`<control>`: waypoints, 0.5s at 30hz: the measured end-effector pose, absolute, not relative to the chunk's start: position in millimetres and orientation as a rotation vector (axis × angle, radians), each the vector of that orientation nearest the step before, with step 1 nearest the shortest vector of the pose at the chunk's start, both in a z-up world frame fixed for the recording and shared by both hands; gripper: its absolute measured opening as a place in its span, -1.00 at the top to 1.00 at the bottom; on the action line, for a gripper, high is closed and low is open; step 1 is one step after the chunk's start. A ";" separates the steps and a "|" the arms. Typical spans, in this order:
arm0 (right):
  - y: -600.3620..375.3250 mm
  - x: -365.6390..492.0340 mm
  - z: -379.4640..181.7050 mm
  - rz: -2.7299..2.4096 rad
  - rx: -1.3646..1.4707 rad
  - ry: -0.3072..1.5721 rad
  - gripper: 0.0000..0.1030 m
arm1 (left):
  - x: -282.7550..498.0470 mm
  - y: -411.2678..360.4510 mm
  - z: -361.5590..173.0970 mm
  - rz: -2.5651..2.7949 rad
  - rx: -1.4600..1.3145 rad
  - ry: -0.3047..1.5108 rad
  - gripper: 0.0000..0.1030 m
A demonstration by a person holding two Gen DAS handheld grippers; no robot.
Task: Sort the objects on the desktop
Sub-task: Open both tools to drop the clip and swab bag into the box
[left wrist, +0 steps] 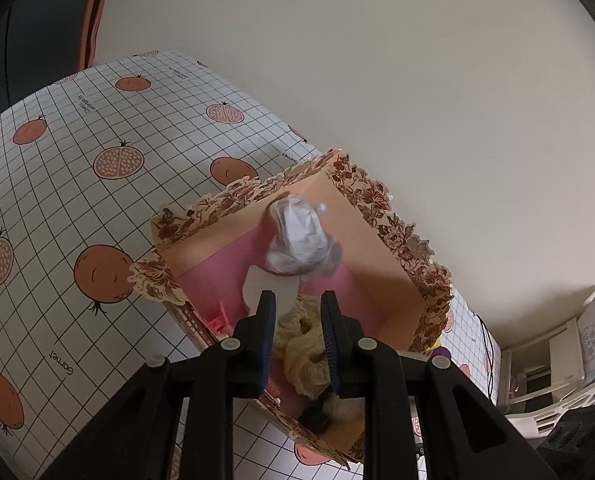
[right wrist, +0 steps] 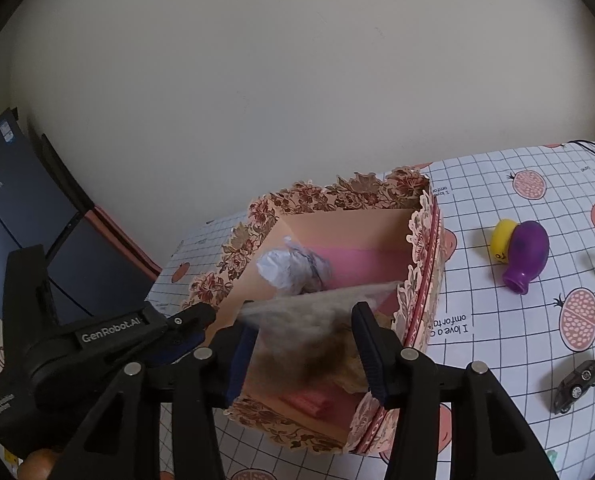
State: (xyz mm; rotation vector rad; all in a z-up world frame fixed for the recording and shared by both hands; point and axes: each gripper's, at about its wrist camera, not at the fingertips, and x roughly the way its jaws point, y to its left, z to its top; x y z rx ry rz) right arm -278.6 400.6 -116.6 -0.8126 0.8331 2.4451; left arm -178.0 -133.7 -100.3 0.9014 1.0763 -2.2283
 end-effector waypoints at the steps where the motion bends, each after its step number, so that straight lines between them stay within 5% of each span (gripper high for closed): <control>1: 401.4 -278.0 -116.3 2.446 -0.807 0.840 -0.01 | -178.4 -133.4 -100.1 -2.228 0.903 1.076 0.54; 15: 409.6 -268.6 -111.3 2.432 -0.763 0.860 -0.02 | -186.3 -125.1 -101.0 -2.225 0.943 1.040 0.54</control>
